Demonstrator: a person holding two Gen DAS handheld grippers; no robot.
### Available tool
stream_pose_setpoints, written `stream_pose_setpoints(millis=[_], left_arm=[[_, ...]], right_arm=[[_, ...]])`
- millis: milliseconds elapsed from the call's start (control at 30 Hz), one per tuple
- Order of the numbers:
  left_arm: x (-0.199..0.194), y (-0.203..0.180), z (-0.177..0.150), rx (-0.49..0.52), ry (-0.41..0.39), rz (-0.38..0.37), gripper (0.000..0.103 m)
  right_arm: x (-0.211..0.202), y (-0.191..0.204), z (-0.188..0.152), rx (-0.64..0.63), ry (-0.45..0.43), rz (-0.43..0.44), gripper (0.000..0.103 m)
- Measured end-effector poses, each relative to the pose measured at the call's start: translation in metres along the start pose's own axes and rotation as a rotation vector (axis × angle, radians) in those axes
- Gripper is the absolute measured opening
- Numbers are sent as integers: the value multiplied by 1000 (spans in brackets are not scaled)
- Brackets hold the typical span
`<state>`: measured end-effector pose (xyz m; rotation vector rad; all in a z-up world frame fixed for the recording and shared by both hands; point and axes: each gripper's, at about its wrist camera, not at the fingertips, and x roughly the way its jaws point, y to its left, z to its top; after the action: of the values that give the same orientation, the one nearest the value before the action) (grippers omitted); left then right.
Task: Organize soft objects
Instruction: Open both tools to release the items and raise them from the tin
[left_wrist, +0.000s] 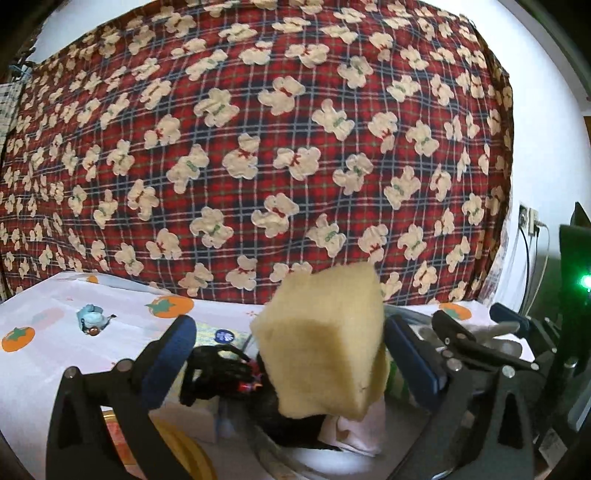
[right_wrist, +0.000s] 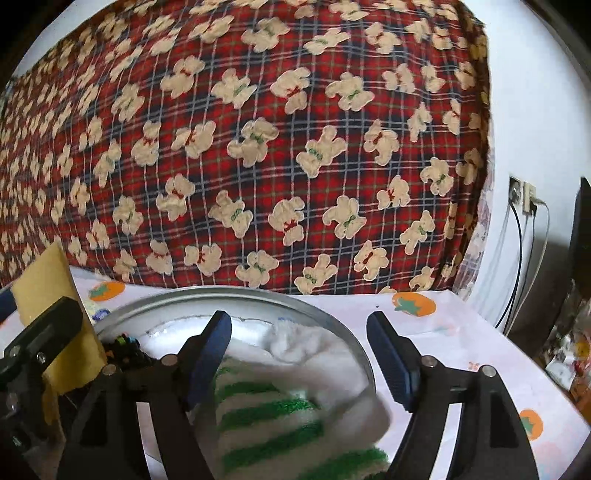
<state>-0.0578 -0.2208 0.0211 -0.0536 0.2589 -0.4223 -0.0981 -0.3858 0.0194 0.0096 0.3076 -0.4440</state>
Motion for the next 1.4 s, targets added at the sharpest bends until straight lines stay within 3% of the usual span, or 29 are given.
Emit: stream_pose_setpoints(millis=[233, 333, 433, 633, 967, 1400], left_arm=[[-10, 3, -3, 22, -42, 5, 103], [-12, 2, -3, 25, -45, -37, 103], [-10, 1, -4, 20, -34, -91, 103], [-2, -10, -7, 59, 10, -201, 103], [-20, 7, -3, 28, -75, -102, 103], [-26, 24, -9, 21, -23, -48, 103]], right_arm=[[-9, -3, -1, 76, -27, 3, 78], [-16, -6, -1, 81, -58, -40, 79], [-22, -17, 1, 138, -79, -54, 89], [-24, -31, 1, 219, -80, -53, 89], [-30, -20, -1, 200, -109, -20, 89], [-55, 1, -10, 175, -155, -49, 89]])
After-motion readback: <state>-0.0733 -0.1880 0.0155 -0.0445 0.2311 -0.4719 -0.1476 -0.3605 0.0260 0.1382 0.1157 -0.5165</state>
